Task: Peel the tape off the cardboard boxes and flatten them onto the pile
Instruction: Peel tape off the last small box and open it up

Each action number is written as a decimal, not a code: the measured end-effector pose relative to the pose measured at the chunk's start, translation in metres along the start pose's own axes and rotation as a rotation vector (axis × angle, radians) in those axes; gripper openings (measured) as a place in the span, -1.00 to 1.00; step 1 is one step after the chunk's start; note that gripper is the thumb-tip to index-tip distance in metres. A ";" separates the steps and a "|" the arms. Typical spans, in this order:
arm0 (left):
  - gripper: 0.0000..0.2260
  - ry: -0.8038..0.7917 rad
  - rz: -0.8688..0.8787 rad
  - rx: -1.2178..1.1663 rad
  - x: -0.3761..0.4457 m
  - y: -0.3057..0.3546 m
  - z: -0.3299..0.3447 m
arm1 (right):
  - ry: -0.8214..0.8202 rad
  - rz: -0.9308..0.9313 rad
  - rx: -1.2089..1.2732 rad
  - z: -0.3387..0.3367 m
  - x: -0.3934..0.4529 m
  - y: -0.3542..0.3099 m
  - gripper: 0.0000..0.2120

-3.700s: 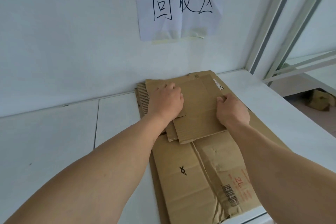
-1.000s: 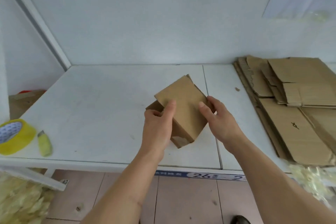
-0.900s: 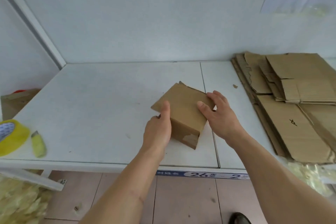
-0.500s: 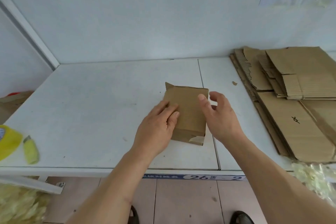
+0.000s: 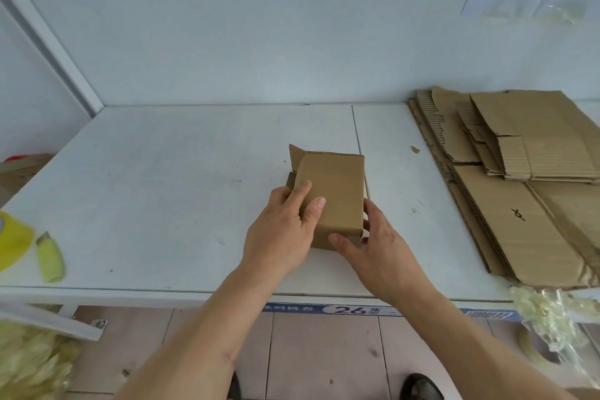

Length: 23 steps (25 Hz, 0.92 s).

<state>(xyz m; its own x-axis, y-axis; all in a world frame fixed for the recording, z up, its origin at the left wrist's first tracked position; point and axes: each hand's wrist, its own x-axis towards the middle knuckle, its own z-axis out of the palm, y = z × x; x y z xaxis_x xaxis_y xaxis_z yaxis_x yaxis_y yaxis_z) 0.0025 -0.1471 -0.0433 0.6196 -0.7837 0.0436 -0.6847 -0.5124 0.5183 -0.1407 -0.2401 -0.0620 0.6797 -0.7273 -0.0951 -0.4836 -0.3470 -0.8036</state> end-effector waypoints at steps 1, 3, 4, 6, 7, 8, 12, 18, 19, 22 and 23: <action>-0.46 0.003 -0.005 0.019 0.000 0.000 0.000 | -0.016 -0.006 -0.010 -0.001 0.000 -0.001 -0.32; -0.43 0.007 -0.017 0.027 -0.001 0.001 0.001 | -0.055 -0.006 -0.030 -0.004 -0.001 -0.003 -0.34; -0.41 0.014 -0.016 0.029 -0.002 0.002 0.002 | -0.066 0.000 -0.031 -0.004 -0.002 -0.004 -0.34; -0.35 0.038 0.007 0.108 -0.001 0.003 0.003 | -0.039 0.025 -0.025 -0.003 -0.004 -0.006 -0.37; -0.33 0.047 0.028 0.177 0.000 0.004 0.003 | 0.005 0.054 -0.030 -0.003 -0.005 -0.007 -0.44; -0.31 0.049 0.047 0.233 0.001 0.004 0.002 | 0.056 0.085 -0.051 -0.004 -0.005 -0.008 -0.54; -0.19 -0.006 0.002 0.199 0.001 0.004 -0.008 | 0.095 -0.053 -0.153 -0.010 -0.006 -0.008 -0.90; 0.08 -0.132 -0.148 -0.107 -0.002 0.008 -0.024 | 0.036 -0.373 -0.180 -0.024 -0.004 -0.027 -0.81; 0.11 -0.158 -0.154 -0.160 -0.002 0.006 -0.027 | 0.001 -0.359 -0.140 -0.028 -0.003 -0.031 -0.79; -0.01 -0.206 -0.158 -0.294 -0.004 0.004 -0.039 | -0.116 -0.272 -0.074 -0.037 0.001 -0.039 -0.78; -0.12 -0.213 -0.181 -0.345 -0.006 0.005 -0.043 | -0.130 -0.250 -0.029 -0.039 0.003 -0.043 -0.80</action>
<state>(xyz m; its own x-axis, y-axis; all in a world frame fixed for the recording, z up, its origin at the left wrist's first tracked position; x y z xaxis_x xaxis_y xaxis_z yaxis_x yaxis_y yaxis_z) 0.0121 -0.1301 -0.0042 0.6000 -0.7657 -0.2320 -0.3822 -0.5290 0.7577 -0.1395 -0.2510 -0.0049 0.8441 -0.5355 0.0279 -0.3063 -0.5242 -0.7946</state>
